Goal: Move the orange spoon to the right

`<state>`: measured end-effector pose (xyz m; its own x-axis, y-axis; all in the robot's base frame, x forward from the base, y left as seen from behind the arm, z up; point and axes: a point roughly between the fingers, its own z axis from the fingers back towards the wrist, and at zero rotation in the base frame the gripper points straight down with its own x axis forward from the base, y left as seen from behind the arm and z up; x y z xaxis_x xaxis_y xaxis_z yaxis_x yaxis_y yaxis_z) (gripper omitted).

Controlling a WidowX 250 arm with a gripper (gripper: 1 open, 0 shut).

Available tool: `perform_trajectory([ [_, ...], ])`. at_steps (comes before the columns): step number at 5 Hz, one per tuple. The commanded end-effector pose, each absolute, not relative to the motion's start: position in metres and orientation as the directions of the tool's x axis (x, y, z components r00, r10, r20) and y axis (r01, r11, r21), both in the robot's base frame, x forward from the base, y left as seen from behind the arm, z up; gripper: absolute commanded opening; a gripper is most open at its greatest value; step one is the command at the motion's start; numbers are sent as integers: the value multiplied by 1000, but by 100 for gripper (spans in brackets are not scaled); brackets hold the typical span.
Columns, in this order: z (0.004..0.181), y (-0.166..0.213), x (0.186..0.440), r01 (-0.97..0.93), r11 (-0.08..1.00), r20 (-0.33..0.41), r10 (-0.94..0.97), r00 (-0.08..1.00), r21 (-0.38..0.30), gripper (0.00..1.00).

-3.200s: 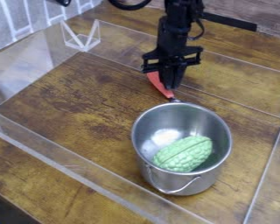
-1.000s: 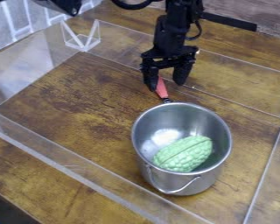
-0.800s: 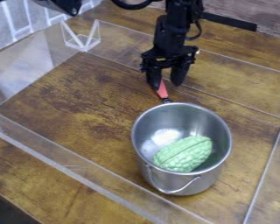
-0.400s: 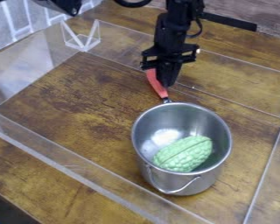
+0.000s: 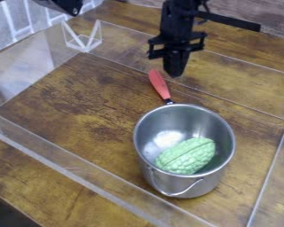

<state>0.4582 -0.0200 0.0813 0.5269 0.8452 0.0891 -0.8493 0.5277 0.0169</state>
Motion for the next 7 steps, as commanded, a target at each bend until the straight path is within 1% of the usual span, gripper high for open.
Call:
perform_trajectory([
  [1,147,-35,460,-831,542,152,838,524,-123,0],
  [2,137,-33,459,-840,530,154,845,512,-116,100],
  [3,143,-38,458,-839,528,147,847,511,-128,0],
  [6,164,-59,458,-827,537,126,844,522,-167,0],
  [7,167,-67,458,-824,538,118,843,525,-174,0],
])
